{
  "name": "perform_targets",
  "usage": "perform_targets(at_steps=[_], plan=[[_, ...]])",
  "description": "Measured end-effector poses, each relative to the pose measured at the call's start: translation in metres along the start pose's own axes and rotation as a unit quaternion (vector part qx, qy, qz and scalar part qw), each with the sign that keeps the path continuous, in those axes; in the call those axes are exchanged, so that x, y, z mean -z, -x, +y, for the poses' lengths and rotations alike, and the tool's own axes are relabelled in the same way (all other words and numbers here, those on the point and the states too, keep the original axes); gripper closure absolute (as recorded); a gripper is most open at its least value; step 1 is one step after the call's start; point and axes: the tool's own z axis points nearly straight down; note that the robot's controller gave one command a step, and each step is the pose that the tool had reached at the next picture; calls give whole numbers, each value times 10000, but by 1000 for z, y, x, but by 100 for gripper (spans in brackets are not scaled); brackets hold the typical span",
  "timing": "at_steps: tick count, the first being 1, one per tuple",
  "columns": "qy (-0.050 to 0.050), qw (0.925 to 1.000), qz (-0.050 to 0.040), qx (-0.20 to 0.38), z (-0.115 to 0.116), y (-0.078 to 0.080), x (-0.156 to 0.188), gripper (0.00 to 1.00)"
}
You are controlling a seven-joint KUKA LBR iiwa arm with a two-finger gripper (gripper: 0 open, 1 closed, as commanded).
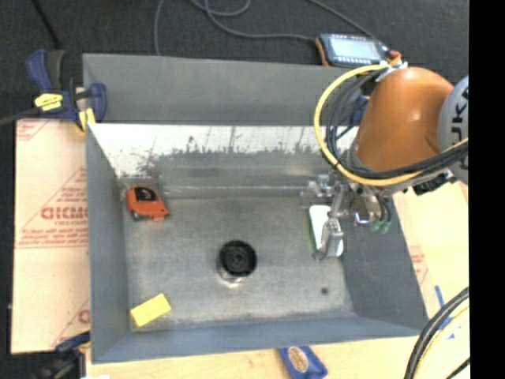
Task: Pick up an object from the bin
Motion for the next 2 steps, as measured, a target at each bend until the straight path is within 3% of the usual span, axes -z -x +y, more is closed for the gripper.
perform_targets(at_steps=[1,2], plan=[[1,9997,-26,249,48,21,-66,0],[19,9999,40,-107,53,1,-86,0]])
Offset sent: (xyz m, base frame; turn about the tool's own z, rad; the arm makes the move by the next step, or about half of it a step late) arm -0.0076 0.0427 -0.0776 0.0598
